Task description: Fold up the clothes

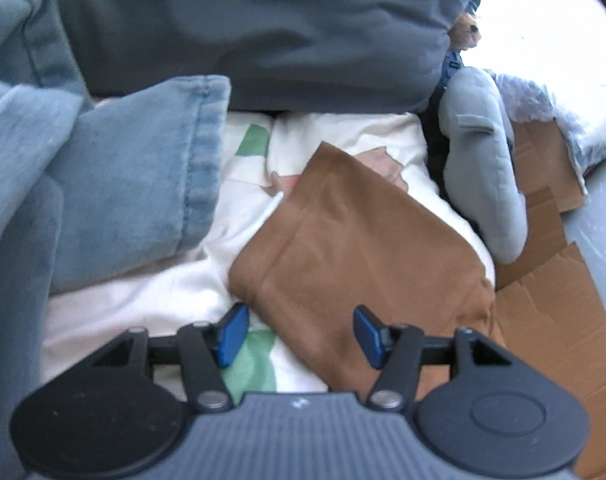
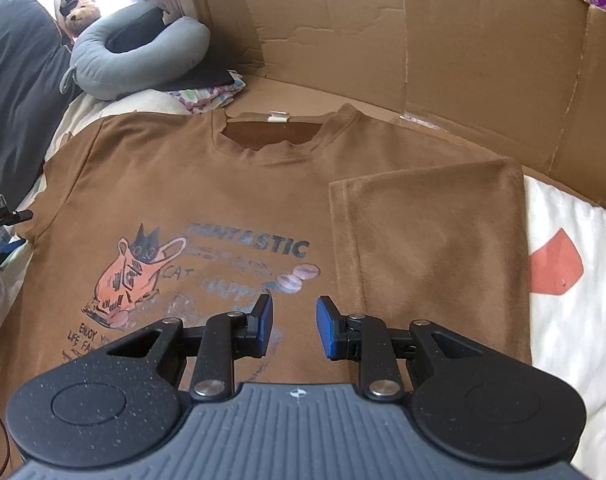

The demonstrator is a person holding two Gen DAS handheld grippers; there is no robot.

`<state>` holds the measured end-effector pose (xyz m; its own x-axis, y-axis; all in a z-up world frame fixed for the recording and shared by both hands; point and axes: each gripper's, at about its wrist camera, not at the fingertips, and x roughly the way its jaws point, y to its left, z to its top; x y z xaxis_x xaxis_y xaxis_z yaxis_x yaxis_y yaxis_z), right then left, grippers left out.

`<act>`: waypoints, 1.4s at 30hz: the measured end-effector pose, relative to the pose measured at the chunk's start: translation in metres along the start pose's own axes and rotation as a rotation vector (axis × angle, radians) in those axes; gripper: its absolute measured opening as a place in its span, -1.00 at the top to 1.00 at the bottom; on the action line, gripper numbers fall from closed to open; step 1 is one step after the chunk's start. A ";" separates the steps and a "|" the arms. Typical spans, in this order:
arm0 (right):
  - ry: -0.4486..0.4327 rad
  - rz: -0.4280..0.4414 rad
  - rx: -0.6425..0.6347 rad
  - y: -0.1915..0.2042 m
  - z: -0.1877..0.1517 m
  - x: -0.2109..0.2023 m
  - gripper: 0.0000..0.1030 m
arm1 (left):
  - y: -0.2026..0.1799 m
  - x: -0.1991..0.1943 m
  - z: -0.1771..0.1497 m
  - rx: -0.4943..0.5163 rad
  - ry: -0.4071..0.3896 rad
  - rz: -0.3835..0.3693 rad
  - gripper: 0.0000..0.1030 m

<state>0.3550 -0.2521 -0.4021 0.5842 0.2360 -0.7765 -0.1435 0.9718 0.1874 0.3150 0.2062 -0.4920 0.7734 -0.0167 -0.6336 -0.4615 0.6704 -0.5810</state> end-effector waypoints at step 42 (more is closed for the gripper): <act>0.112 0.379 -0.198 0.178 0.029 0.082 0.70 | -0.034 -0.023 0.030 0.092 -0.049 -0.158 0.83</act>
<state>0.4005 -0.0600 -0.4153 0.3722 0.5637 -0.7374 -0.4879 0.7947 0.3612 0.3260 0.2056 -0.4425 0.8544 -0.0929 -0.5112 -0.2922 0.7275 -0.6208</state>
